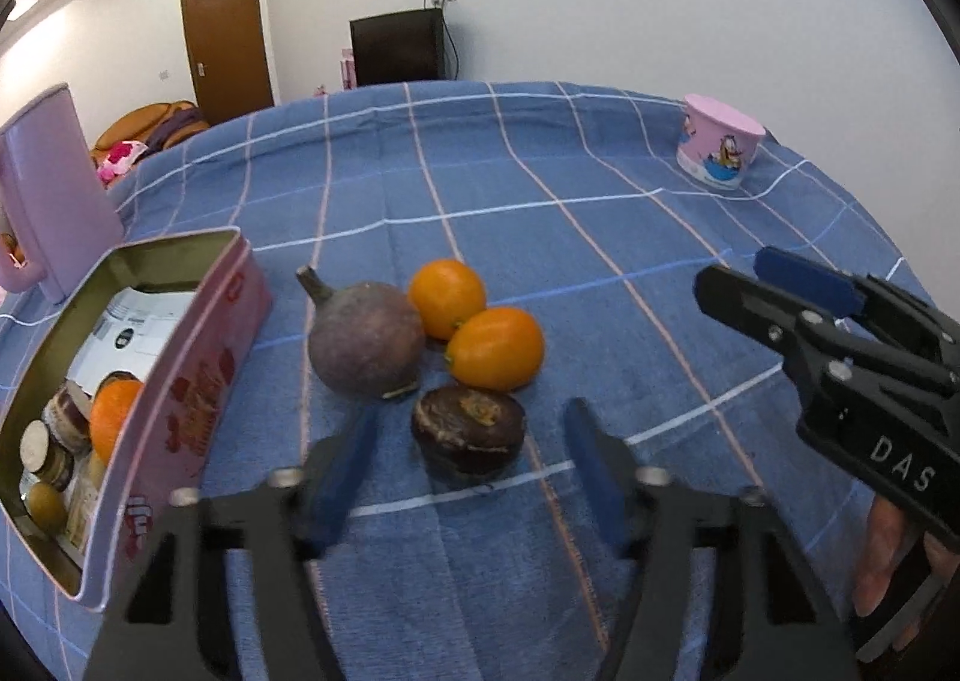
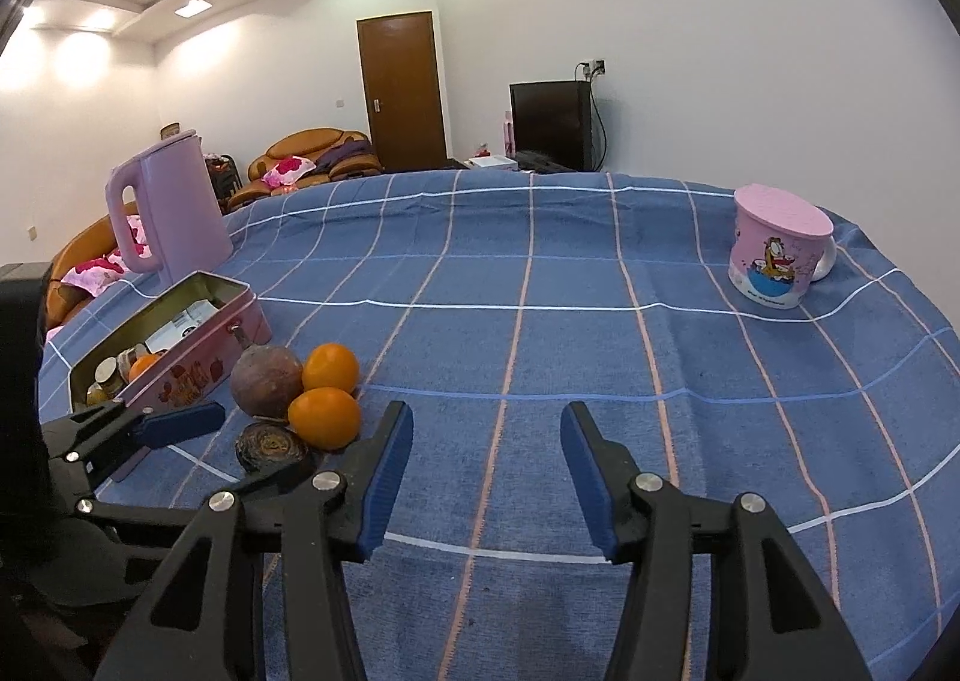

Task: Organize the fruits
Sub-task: 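Grasp the dark brown fruit with left tool while right tool grasps an orange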

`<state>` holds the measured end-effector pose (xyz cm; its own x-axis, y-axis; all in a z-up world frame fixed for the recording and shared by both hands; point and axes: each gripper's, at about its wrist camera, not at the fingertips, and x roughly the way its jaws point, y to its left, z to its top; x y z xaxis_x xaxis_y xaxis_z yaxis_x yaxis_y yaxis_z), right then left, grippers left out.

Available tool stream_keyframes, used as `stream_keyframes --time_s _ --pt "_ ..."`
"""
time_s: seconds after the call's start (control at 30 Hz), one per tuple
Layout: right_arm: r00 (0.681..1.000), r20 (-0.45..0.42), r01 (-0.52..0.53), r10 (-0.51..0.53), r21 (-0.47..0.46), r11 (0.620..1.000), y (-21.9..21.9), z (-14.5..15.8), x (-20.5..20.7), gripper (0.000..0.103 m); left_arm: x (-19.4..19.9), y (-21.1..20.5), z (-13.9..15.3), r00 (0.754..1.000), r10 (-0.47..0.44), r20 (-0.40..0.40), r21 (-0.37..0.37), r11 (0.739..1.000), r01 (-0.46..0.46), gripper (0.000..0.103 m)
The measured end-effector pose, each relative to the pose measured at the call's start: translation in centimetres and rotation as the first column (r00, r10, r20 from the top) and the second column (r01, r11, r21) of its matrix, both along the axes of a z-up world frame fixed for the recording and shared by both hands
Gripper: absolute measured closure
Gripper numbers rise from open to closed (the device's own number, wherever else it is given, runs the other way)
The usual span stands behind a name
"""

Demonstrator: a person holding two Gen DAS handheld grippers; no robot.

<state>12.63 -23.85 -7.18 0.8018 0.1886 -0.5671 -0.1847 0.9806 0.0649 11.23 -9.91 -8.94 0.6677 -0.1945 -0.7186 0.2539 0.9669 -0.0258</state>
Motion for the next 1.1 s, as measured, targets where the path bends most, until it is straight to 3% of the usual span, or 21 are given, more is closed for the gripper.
stream_keyframes --time_s 0.03,0.17,0.47,0.73,1.1 --pt "1.000 -0.003 -0.004 0.004 -0.003 1.000 0.1 0.0 0.1 0.049 0.1 0.0 -0.1 1.000 -0.004 -0.007 -0.003 1.000 0.004 0.061" --pt "1.000 -0.009 -0.022 0.022 -0.011 1.000 0.8 -0.1 0.2 0.049 0.0 0.8 0.2 1.000 0.001 -0.001 -0.041 0.999 -0.001 0.061" --pt "0.996 -0.022 -0.087 0.086 -0.045 0.995 3.6 -0.4 1.4 0.049 -0.8 4.0 2.4 0.981 0.109 0.163 -0.025 0.994 -0.107 0.061" --pt "0.978 -0.091 -0.196 0.188 -0.083 0.977 7.4 -1.2 3.2 0.049 0.3 5.7 2.1 0.973 0.164 0.164 -0.026 0.986 -0.162 0.062" --pt "0.951 -0.180 -0.268 0.253 -0.068 0.961 8.8 -2.4 4.7 0.051 0.4 6.5 1.9 0.970 0.187 0.156 -0.057 0.982 -0.180 0.062"
